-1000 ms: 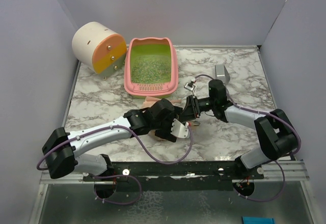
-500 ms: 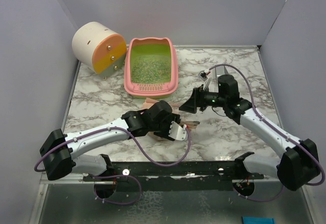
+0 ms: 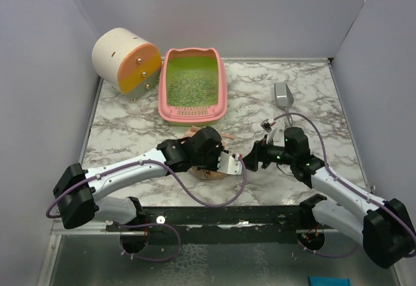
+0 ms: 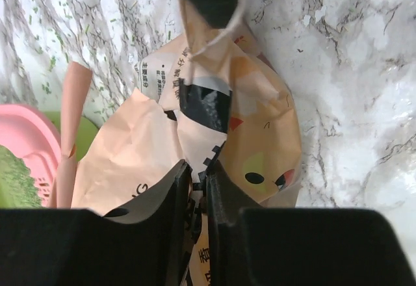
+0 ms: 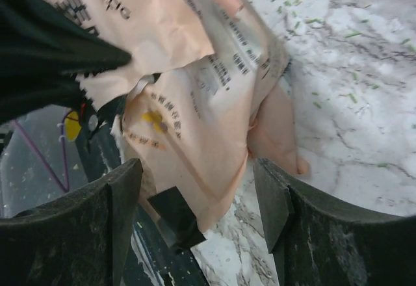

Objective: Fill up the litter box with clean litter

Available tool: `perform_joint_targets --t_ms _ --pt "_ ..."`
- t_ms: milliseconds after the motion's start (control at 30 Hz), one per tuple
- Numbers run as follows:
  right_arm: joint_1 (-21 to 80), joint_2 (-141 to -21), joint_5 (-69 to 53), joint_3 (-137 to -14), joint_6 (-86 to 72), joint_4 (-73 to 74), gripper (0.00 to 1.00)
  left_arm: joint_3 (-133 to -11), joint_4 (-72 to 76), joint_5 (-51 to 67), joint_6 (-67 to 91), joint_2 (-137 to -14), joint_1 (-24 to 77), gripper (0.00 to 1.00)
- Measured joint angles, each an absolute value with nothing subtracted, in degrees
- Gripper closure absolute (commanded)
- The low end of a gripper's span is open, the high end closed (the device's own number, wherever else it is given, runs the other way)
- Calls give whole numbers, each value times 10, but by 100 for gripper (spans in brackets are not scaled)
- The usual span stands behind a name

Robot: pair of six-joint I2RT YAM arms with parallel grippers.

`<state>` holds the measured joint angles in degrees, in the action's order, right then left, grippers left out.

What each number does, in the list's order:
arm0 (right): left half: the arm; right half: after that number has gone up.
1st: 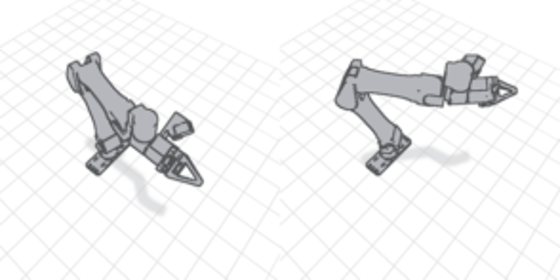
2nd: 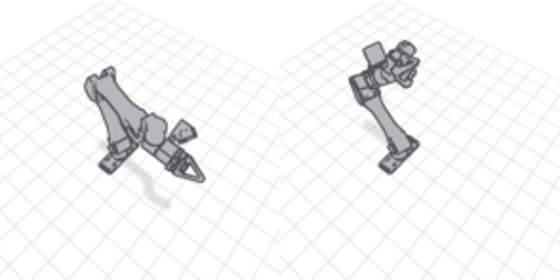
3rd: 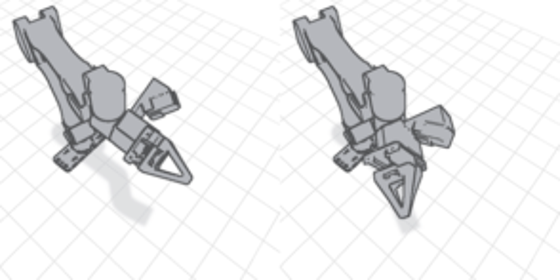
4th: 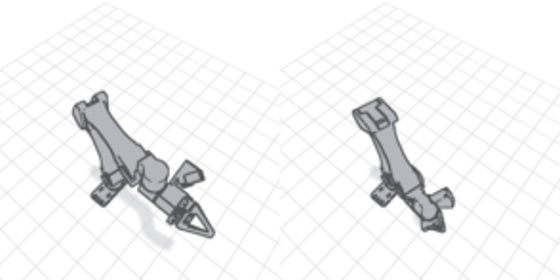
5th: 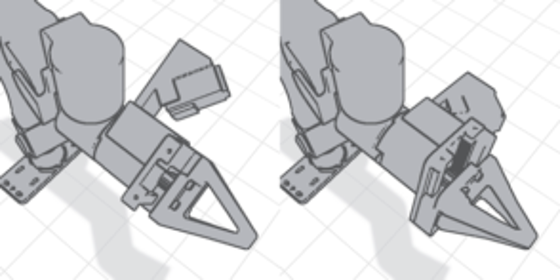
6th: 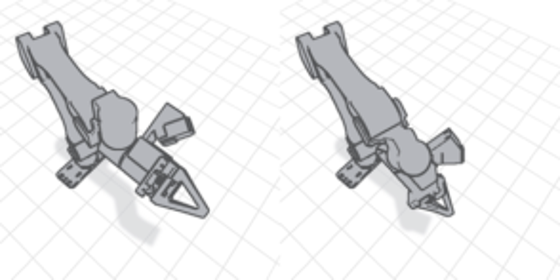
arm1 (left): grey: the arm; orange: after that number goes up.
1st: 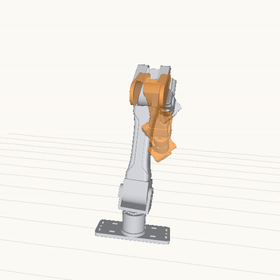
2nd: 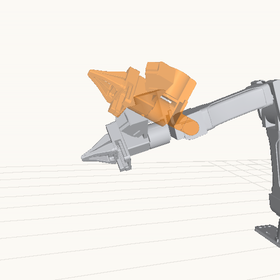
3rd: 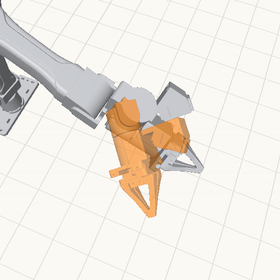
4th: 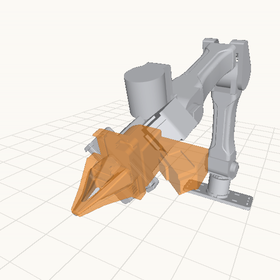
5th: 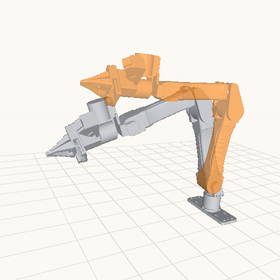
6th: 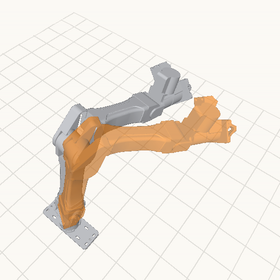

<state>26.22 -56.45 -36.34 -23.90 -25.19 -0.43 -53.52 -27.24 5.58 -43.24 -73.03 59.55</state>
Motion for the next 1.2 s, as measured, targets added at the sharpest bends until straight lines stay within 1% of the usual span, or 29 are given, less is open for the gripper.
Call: perform_joint_targets --t_ms 67,200,333,500,600,767,933,1133,1200 --pt "262 -547 -385 -200 -267 -56 31 -541 -278 57 -410 -733 589 96" --pt "262 -493 -403 -139 -297 -151 29 -558 -287 62 -362 -743 570 96" --pt "262 -423 -405 -109 -303 -201 26 -568 -287 62 -327 -747 562 100" --pt "262 -370 -393 -79 -293 -263 27 -574 -287 68 -298 -747 554 100" --pt "262 -389 -388 -70 -286 -293 27 -576 -283 80 -286 -747 542 100" --pt "262 -460 -385 -64 -282 -352 28 -576 -273 113 -262 -740 511 100" --pt "262 -504 -385 -64 -283 -420 28 -568 -272 133 -248 -716 492 100" --pt "262 -535 -389 -84 -282 -452 30 -564 -272 143 -241 -706 487 100" --pt "262 -553 -393 -101 -282 -459 31 -563 -271 143 -241 -704 487 100"
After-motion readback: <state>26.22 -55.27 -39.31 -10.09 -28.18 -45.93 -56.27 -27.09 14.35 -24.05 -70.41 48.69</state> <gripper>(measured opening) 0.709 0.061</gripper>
